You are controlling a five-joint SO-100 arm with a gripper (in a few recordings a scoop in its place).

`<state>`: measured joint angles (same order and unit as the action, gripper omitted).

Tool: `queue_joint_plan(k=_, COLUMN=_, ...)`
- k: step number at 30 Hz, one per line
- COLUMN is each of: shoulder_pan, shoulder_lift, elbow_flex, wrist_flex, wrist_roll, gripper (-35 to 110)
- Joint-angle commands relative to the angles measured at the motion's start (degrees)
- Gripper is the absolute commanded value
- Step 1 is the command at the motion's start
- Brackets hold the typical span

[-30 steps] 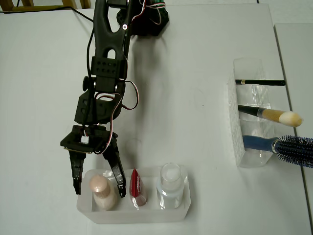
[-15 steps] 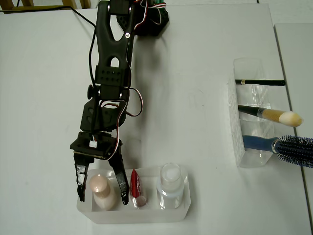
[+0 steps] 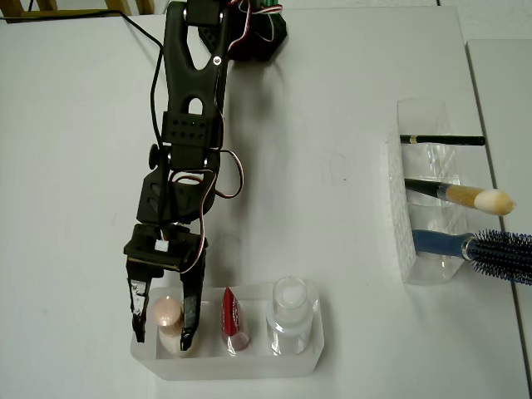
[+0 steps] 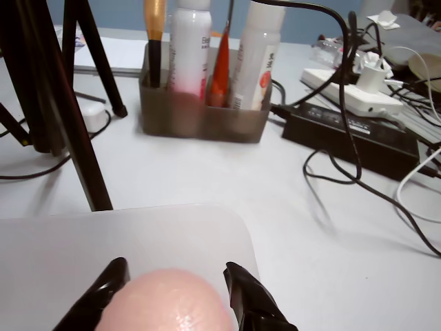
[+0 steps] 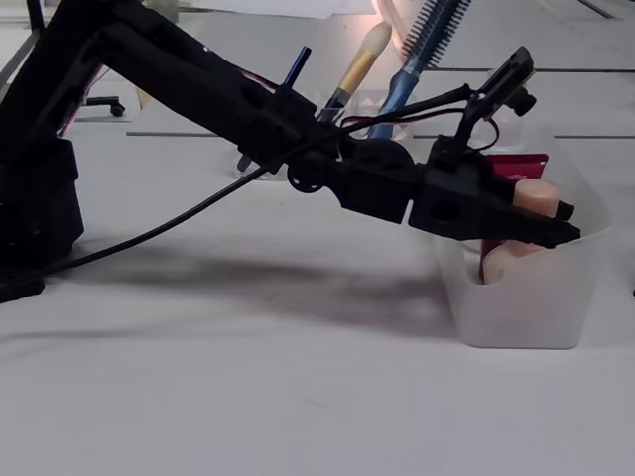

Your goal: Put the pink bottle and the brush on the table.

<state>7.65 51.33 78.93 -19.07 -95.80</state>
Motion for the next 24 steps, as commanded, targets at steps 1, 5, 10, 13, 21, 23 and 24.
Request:
queue_joint_plan(k=1, shoulder_pan=-0.6, shoulder_lift=0.8, elbow_flex=-1.6, wrist_flex=-1.8, wrist_roll=-0.4, gripper=17)
queue_joint_plan(k=5, shoulder_pan=-0.6, shoulder_lift=0.4, elbow_flex=-1.4, wrist_flex=-3.1, wrist_roll=-0.4, gripper=14)
queue_joint_plan(k=10, shoulder_pan=-0.6, shoulder_lift=-0.1, elbow_flex=-1.4, wrist_flex=-4.4, wrist_roll=-0.4, gripper=10)
queue_joint_plan(k=13, shoulder_pan=-0.6, shoulder_lift=-0.1, elbow_flex=-1.3, wrist_flex=-4.4, wrist_roll=-0.4, gripper=6)
queue_joint_plan(k=21, shoulder_pan=-0.5, shoulder_lift=0.9, elbow_flex=-0.2, wrist_flex=-5.5, wrist_roll=0.0, gripper=0)
queue_joint_plan(k=23, shoulder_pan=-0.5, shoulder_lift=2.2, elbow_flex=0.7, wrist_flex=-5.7, wrist_roll=1.2, gripper=0)
queue_joint_plan(k=24, shoulder_pan=-0.5, shoulder_lift=2.8, elbow_flex=1.0, wrist_flex=-5.3, wrist_roll=1.8, gripper=0)
